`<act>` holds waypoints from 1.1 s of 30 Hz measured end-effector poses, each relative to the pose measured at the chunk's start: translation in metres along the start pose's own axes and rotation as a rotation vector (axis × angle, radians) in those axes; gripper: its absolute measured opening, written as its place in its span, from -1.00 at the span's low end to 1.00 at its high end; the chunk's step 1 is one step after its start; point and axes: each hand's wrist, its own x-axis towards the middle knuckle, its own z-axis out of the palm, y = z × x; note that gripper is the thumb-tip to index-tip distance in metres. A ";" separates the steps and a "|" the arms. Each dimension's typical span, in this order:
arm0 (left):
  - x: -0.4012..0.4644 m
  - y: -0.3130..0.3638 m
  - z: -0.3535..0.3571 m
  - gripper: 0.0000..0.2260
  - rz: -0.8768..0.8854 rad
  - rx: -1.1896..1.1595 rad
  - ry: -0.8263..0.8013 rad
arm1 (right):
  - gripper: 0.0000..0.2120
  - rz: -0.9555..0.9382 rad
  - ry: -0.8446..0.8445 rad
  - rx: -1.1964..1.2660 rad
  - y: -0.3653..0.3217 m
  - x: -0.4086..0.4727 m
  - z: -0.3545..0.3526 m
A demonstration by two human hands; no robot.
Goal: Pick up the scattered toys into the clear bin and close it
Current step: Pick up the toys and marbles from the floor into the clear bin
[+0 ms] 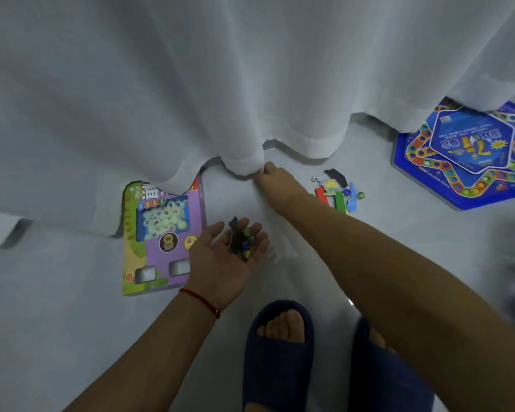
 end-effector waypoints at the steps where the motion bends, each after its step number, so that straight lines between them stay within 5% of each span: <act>1: 0.003 0.001 0.003 -0.59 -0.006 0.000 0.004 | -0.63 -0.018 -0.011 -0.045 -0.001 0.001 0.001; 7: 0.012 -0.012 0.025 -0.62 -0.040 0.010 -0.068 | -0.74 0.164 -0.055 0.137 0.005 -0.039 -0.001; 14: -0.032 -0.057 0.089 -0.65 -0.159 0.188 -0.221 | -0.82 0.772 -0.106 1.325 0.042 -0.163 -0.113; 18: -0.075 -0.083 0.151 -0.68 -0.238 0.400 -0.382 | -0.79 0.857 0.087 1.739 0.063 -0.247 -0.191; 26: -0.179 -0.183 0.271 -0.50 -0.452 0.783 -0.746 | -0.70 1.020 0.832 1.844 0.096 -0.442 -0.263; 30: -0.214 -0.233 0.299 -0.57 -0.507 0.954 -0.873 | -0.52 1.211 0.960 1.755 0.107 -0.515 -0.262; 33: -0.222 -0.249 0.305 -0.53 -0.467 1.029 -0.845 | -0.59 1.271 1.000 1.663 0.105 -0.539 -0.260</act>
